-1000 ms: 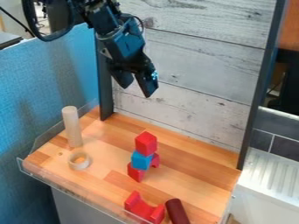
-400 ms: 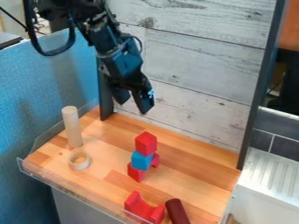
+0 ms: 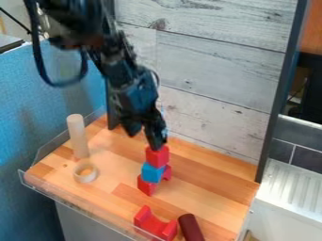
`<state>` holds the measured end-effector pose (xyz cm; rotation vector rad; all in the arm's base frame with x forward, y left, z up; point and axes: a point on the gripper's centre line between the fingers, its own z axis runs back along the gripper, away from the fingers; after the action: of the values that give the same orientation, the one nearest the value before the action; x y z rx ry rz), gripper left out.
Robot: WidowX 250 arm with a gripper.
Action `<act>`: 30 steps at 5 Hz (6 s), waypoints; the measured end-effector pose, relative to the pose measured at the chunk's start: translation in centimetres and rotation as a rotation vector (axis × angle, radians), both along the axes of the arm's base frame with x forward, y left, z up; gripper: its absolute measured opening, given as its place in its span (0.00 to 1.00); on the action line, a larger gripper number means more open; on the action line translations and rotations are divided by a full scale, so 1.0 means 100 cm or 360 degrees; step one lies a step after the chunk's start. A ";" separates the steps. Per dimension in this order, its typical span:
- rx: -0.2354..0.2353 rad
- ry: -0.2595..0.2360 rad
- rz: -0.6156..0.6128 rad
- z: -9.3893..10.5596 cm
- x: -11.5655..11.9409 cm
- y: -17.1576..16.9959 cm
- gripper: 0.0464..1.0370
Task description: Put the red arch and put it on top of the tower
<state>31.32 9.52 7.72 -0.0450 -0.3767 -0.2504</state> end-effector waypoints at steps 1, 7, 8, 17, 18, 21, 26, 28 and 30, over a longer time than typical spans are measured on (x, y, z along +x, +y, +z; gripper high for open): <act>0.0008 -0.0033 0.0015 -0.017 -0.009 -0.005 0.96; 0.0082 0.0116 -0.0037 -0.092 -0.046 -0.001 0.96; 0.0072 0.0123 -0.0010 -0.098 -0.044 -0.004 0.96; -0.0055 0.0228 -0.0028 -0.072 -0.019 -0.021 0.15; -0.0147 0.0223 -0.0029 -0.038 -0.012 -0.021 0.15; -0.0260 0.0169 0.0005 0.020 0.020 -0.011 0.15; -0.0258 0.0159 0.0144 0.007 0.052 0.026 0.15; -0.0270 0.0084 0.0131 0.000 0.059 0.031 0.15; -0.0229 0.0058 0.0141 -0.004 0.061 0.035 0.15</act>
<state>37.46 13.05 7.36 -0.1738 -0.3593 -0.1342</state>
